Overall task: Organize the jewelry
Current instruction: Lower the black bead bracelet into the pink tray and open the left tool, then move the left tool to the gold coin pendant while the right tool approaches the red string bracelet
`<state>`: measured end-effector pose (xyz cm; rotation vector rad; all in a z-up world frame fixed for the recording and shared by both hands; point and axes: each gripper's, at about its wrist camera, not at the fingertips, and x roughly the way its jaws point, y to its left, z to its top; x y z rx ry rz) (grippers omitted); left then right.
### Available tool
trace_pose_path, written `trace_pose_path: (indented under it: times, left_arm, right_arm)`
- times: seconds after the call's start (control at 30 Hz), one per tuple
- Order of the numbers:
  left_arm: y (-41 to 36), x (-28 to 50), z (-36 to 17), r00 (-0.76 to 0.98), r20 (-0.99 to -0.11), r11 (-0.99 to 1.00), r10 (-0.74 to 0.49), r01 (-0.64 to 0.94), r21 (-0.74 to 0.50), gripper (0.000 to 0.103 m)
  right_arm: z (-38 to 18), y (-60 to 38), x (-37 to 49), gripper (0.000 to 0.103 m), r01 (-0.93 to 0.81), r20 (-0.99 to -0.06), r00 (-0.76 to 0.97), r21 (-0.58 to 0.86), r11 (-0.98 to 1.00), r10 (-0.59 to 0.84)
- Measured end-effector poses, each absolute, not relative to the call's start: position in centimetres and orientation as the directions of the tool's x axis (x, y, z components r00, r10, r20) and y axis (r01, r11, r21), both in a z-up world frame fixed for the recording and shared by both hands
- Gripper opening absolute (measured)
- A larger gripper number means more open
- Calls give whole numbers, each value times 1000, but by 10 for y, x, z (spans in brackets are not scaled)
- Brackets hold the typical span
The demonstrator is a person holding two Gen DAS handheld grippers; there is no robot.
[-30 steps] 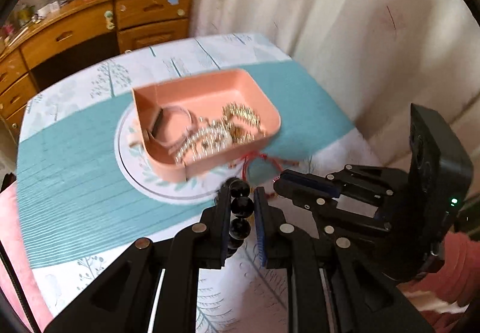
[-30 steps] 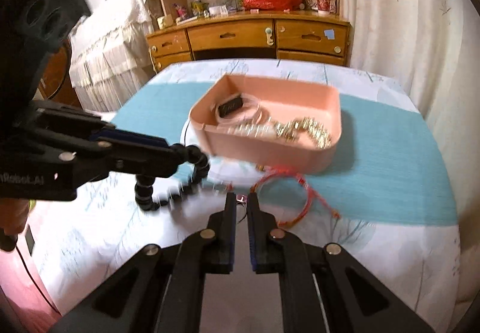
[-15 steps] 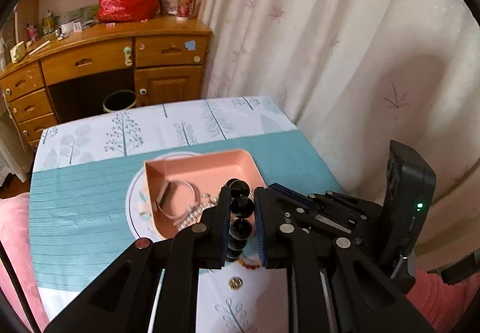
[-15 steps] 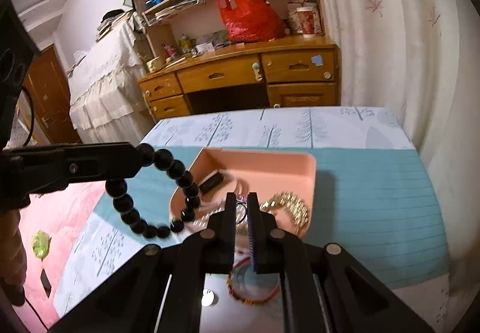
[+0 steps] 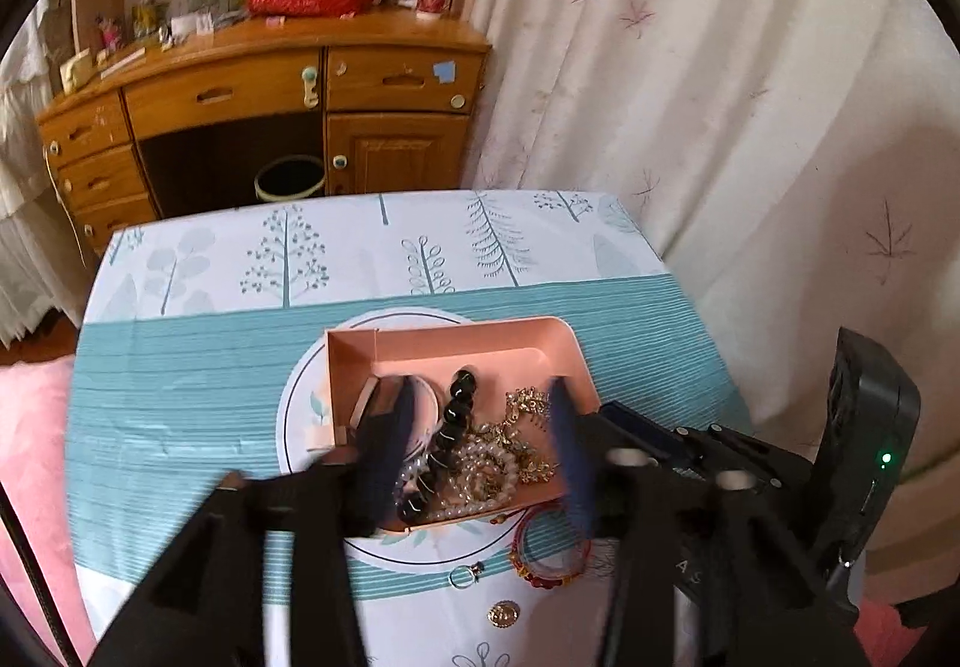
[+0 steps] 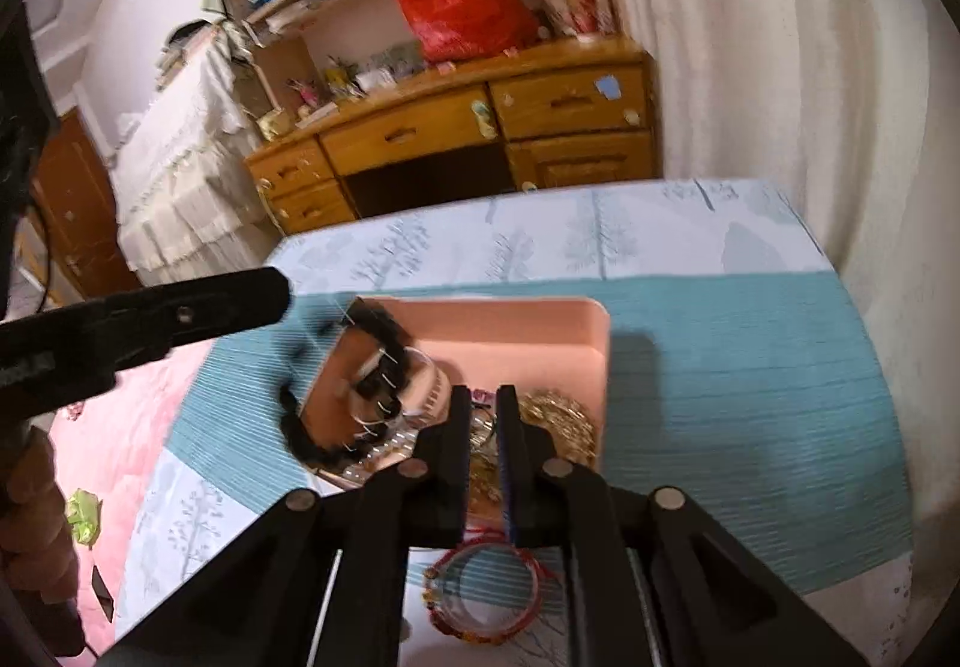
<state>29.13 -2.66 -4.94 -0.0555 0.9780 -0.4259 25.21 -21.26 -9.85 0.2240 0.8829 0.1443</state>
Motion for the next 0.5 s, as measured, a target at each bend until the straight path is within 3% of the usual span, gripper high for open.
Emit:
trace_pose_path:
  times: [0.07,0.23,0.3,0.37,0.5]
  left_arm:
    - [-24,292,-50,493,-799,929,-344,303,-213,67]
    - [-15,289,-58,478,-830,949,-288,259,-180,72]
    - [-9,287,-66,456,-847,956,-273,228,-185,73]
    - [-3,280,-73,422,-865,959,-270,198,-203,76]
    - [11,261,-86,392,-878,961,-274,126,-244,91]
  right_arm:
    - [-99,-217,251,19,-29,-742,629,275,961,232]
    - [-101,-228,247,37,-6,-744,621,310,951,247]
    - [-102,-232,244,47,5,-751,615,308,951,241]
    - [-106,-235,241,69,25,-769,603,284,958,212]
    - [-114,-239,229,72,36,-805,566,237,971,176]
